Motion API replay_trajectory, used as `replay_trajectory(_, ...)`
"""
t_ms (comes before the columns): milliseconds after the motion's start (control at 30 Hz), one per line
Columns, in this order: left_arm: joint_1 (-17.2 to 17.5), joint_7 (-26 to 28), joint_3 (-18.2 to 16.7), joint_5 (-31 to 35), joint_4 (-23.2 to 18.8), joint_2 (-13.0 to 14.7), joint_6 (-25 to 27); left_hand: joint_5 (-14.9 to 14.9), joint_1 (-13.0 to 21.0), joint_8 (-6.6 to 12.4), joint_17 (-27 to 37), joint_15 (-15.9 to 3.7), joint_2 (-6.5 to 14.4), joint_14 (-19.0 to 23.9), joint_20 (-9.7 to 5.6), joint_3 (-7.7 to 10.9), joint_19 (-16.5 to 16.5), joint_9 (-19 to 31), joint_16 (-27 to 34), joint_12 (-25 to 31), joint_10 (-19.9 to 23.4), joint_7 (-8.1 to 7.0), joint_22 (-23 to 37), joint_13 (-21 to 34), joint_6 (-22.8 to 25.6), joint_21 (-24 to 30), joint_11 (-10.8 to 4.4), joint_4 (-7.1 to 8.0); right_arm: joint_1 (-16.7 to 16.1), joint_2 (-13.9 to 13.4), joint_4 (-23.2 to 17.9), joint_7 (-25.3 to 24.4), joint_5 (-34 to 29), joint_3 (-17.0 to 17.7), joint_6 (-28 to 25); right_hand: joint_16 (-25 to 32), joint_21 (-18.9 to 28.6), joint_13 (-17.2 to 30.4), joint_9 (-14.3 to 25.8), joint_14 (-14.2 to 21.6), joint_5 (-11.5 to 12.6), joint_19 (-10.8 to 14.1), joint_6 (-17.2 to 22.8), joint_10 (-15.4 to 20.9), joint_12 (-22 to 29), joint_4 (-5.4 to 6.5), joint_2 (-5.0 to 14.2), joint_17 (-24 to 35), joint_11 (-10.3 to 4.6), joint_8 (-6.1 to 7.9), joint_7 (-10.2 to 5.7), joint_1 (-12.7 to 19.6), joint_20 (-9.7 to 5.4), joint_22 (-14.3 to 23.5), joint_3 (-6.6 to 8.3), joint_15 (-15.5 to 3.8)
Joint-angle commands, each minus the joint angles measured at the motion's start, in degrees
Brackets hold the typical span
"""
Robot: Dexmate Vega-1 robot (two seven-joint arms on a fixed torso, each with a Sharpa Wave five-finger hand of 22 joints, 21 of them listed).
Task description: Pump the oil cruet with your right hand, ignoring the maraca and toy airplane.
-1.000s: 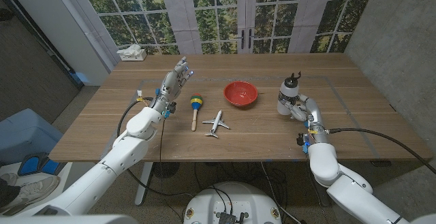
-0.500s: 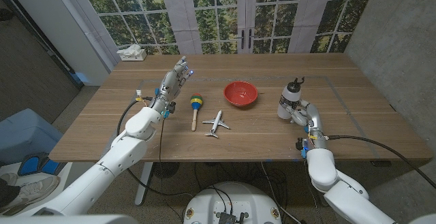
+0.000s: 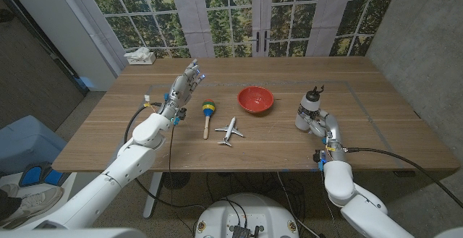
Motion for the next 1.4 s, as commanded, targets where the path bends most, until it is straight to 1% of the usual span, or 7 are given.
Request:
replay_trajectory(33, -0.5, -0.7, -0.1, -0.4, 0.9, 0.0, -0.1, 0.0, -0.1, 0.17, 0.1, -4.83, 2.0, -3.4, -2.02, 0.03, 0.5, 0.3, 0.0, 0.2, -1.7, -0.21, 0.2, 0.1, 0.4, -0.3, 0.17, -0.21, 1.0, 0.3, 0.9, -0.9, -0.4, -1.0, -3.5, -0.4, -0.4, 0.1, 0.1, -0.7, 0.1, -0.7, -0.4, -0.5, -0.2, 0.24, -0.17, 0.3, -0.07, -0.02, -0.25, -0.9, -5.55, 0.1, -0.20, -1.76)
replay_trajectory(267, -1.1, -1.2, 0.0, -0.6, 1.5, -0.2, -0.2, 0.0, -0.1, 0.16, 0.1, -4.89, 2.0, -3.3, -1.64, 0.01, 0.4, 0.3, 0.1, 0.1, -1.7, -0.23, 0.2, 0.1, 0.5, -0.3, 0.15, -0.24, 1.0, 1.0, 0.0, -2.6, -0.2, -1.3, -7.2, -7.6, -2.2, -0.2, 0.1, -5.4, 0.2, -2.5, -1.3, -1.5, -0.1, 0.65, -0.15, -4.6, 0.23, -0.09, -0.24, -3.0, -3.97, -0.2, -0.08, -1.89)
replay_trajectory(433, -1.3, -1.4, 0.1, -0.6, 1.8, -0.3, -0.3, 0.0, -0.1, 0.16, 0.1, -4.93, 2.0, -3.3, -1.50, 0.01, 0.4, 0.3, 0.1, 0.1, -1.7, -0.33, 0.2, 0.1, 0.5, -0.3, 0.09, -0.26, 0.8, 0.5, -0.3, -2.8, -0.3, -1.6, -8.1, -15.1, -3.8, -0.4, -0.1, -5.2, 0.1, -3.9, -2.3, -2.7, 0.0, 0.92, -0.03, -12.7, 0.08, -0.23, -0.25, -4.8, -2.69, -0.3, -0.37, -1.75)
replay_trajectory(600, -1.6, -1.7, 0.2, -0.7, 2.2, -0.5, -0.6, 0.0, -0.1, 0.15, 0.1, -4.92, 2.1, -3.3, -1.50, 0.01, 0.4, 0.3, 0.1, 0.1, -1.7, -0.35, 0.2, 0.1, 0.5, -0.3, 0.02, -0.27, 0.5, 0.4, -0.8, -4.0, -0.9, -1.9, -9.5, -16.8, -4.3, -0.6, -0.1, -4.4, 0.1, -4.1, -4.0, -4.3, -0.4, 0.96, -1.17, -14.2, 0.07, -0.65, -0.25, -6.0, -1.86, -0.3, -0.96, -1.65)
replay_trajectory(1000, -2.6, -2.7, 0.3, -1.0, 3.3, -0.7, -0.8, 0.0, -0.1, 0.13, 0.1, -4.93, 2.1, -3.3, -1.21, -0.01, 0.5, 0.3, 0.0, 0.1, -1.8, -0.37, 0.2, 0.1, 0.5, -0.3, 0.08, -0.31, 0.6, -0.9, -2.2, -5.5, -4.0, -3.3, -13.2, -20.6, -6.1, -1.3, -0.1, -5.1, 1.1, -4.7, -18.4, -15.0, -1.3, 0.33, -5.91, -12.9, -0.05, -1.70, -1.25, -9.2, -0.75, -0.1, -2.54, -1.42)
replay_trajectory(1100, -2.8, -2.8, 0.3, -1.0, 3.4, -0.6, -0.7, 0.0, -0.1, 0.14, 0.1, -4.92, 2.1, -3.3, -1.23, -0.01, 0.5, 0.3, 0.0, 0.1, -1.8, -0.38, 0.2, 0.1, 0.5, -0.3, 0.10, -0.32, 0.6, -1.0, -2.2, -6.3, -4.8, -3.5, -13.6, -21.6, -6.4, -1.5, -0.1, -6.3, 1.2, -4.8, -22.9, -18.3, -1.4, 0.99, -7.20, -12.2, 0.00, -1.76, -1.28, -11.4, 0.16, 0.0, -3.77, -1.19)
replay_trajectory(1400, -3.4, -3.5, 0.5, -1.3, 4.2, -0.8, -0.6, 0.0, -0.1, 0.10, 0.1, -4.82, 2.1, -3.3, -1.23, -0.03, 0.5, 0.3, 0.0, 0.1, -1.8, -0.40, 0.2, 0.1, 0.4, -0.3, 0.15, -0.36, 0.2, -1.5, -2.5, -7.9, -7.1, -4.0, -13.9, -24.9, -9.0, -2.0, 0.0, -13.4, 2.3, -8.8, -26.5, -23.9, -0.8, 2.97, -11.32, -10.8, 0.45, -0.72, -0.57, -19.0, 3.21, 0.0, -9.15, -0.94)
